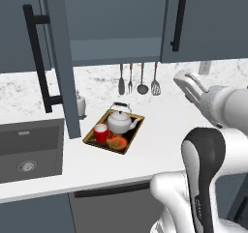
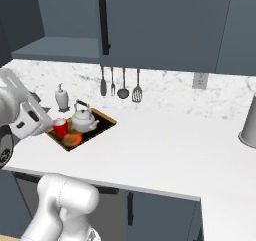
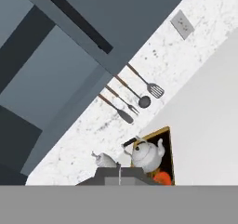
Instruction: Pick the kettle from the counter and place it on the tray. Then pick the mug from the cabinet and place it on the tray. Then close the cabinet doors.
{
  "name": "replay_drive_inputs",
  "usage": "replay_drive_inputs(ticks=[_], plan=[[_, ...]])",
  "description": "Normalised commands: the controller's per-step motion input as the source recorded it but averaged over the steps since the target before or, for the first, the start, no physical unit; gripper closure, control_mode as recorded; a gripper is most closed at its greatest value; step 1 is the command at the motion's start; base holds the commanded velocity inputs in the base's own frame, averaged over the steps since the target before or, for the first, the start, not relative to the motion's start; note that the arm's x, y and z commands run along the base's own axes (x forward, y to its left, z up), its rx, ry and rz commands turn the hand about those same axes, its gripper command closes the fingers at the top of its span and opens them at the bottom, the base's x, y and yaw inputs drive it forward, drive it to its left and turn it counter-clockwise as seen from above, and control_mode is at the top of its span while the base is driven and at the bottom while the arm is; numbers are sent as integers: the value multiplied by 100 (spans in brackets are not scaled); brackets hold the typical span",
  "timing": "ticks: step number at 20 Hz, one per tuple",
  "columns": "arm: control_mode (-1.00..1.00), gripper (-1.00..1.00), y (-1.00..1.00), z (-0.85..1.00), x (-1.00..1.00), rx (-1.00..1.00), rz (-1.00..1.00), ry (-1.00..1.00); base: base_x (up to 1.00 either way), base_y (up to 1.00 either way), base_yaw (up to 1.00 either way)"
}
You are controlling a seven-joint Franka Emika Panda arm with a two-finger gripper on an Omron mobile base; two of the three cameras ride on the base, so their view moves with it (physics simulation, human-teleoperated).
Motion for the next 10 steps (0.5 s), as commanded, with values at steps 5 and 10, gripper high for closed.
replay_drive_inputs(ticks=[5,10], plan=[[-100,100,86,-8,-81,-3,-4,3,0,0,0],[-100,100,7,-1,-6,-2,2,3,0,0,0]])
